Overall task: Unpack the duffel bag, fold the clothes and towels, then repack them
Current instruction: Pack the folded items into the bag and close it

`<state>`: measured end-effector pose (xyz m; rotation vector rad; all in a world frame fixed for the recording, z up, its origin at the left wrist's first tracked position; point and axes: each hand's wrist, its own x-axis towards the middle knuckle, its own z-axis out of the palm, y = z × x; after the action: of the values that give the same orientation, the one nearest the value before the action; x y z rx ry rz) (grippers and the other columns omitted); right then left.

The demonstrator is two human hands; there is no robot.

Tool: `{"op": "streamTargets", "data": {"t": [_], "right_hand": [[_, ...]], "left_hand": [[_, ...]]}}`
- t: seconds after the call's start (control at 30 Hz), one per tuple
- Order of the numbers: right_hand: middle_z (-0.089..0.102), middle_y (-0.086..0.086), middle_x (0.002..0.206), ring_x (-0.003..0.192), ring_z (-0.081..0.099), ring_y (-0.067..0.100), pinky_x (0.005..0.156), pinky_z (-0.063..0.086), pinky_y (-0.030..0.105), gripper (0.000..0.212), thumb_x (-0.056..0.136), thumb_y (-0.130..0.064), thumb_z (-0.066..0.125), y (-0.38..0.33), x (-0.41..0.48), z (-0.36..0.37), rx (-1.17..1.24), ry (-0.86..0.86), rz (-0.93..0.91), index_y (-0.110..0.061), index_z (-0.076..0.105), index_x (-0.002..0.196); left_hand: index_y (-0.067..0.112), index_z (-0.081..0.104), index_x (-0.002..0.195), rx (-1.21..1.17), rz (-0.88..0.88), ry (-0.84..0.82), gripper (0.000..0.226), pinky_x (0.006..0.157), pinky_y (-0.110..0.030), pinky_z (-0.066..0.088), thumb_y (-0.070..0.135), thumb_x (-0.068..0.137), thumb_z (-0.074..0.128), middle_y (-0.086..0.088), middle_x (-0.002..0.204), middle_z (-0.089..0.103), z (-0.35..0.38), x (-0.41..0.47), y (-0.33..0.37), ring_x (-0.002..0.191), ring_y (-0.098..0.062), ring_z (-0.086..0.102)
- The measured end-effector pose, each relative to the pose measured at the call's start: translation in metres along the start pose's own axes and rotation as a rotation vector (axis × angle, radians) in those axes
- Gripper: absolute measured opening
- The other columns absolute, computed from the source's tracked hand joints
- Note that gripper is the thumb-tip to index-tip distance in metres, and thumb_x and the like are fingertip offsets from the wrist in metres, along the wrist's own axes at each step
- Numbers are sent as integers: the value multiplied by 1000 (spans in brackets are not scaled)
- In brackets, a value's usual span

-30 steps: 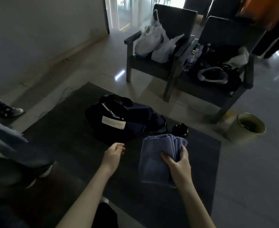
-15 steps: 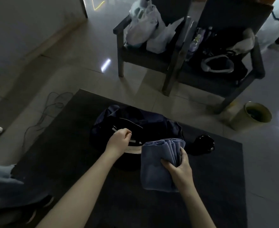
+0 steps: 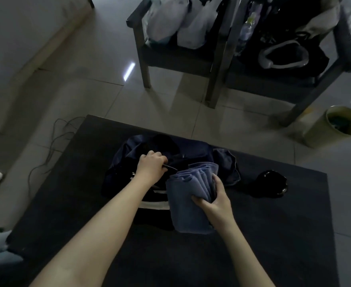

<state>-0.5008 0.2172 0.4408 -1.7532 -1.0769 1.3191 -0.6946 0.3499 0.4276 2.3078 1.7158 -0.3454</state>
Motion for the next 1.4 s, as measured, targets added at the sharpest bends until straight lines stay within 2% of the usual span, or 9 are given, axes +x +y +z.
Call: {"op": "streamTargets", "data": {"t": [0.13,0.23,0.47,0.63,0.83,0.97,1.1,1.23,1.4], "right_hand": [[44,-14,141,127,43,3,99,44,23,83,75,-31,77,16,6,8,-83,-65,8,-30,31,144],[47,-15,137,124,46,1,98,45,22,78,76,-28,77,20,3,6,-83,-74,13,-31,35,142],[49,-13,137,126,46,1,101,46,33,81,65,-40,68,0,5,18,-195,-249,-103,-29,40,140],[49,-17,130,122,49,3,100,44,26,74,65,-26,59,-31,25,26,-382,-314,-262,-31,44,137],[60,1,122,110,56,14,92,46,25,66,66,-21,52,-64,50,37,-589,-284,-578,-17,52,131],[64,7,116,107,59,28,89,50,41,67,59,-11,55,-58,65,46,-676,-57,-590,-9,56,126],[66,9,106,97,63,32,83,51,41,66,51,2,70,-60,73,60,-680,187,-618,-7,60,115],[65,5,100,94,63,29,81,53,41,66,50,0,77,-54,82,74,-793,255,-663,-10,56,111],[65,12,91,83,64,33,73,55,40,54,53,-8,82,-45,94,91,-827,257,-539,-3,59,102]], "left_hand": [[27,61,120,272,148,-86,31,95,-36,31,39,93,51,2,124,55,16,17,-2,119,-21,42],[22,63,117,289,199,-55,31,93,-37,32,37,95,48,-1,122,56,17,26,-2,116,-23,46],[13,67,106,-107,90,188,29,87,-37,35,35,94,52,-4,111,60,-15,41,-3,110,-24,50],[5,69,91,-366,66,392,22,78,-42,44,26,90,62,-9,93,63,-38,40,-13,95,-30,56],[1,69,84,-499,96,351,20,73,-38,46,22,86,67,-11,85,61,-46,37,-29,86,-29,58],[7,71,86,-523,116,280,16,79,-37,48,22,86,67,-5,90,62,-54,35,-36,89,-23,60],[3,71,87,-554,94,285,15,75,-37,47,17,86,65,-9,88,62,-59,31,-39,85,-26,60],[6,71,83,-600,80,289,13,76,-37,47,18,86,66,0,81,55,-66,30,-45,82,-22,59],[8,68,89,-525,176,264,17,80,-41,48,25,87,65,0,89,55,-63,22,-39,87,-22,57]]}}
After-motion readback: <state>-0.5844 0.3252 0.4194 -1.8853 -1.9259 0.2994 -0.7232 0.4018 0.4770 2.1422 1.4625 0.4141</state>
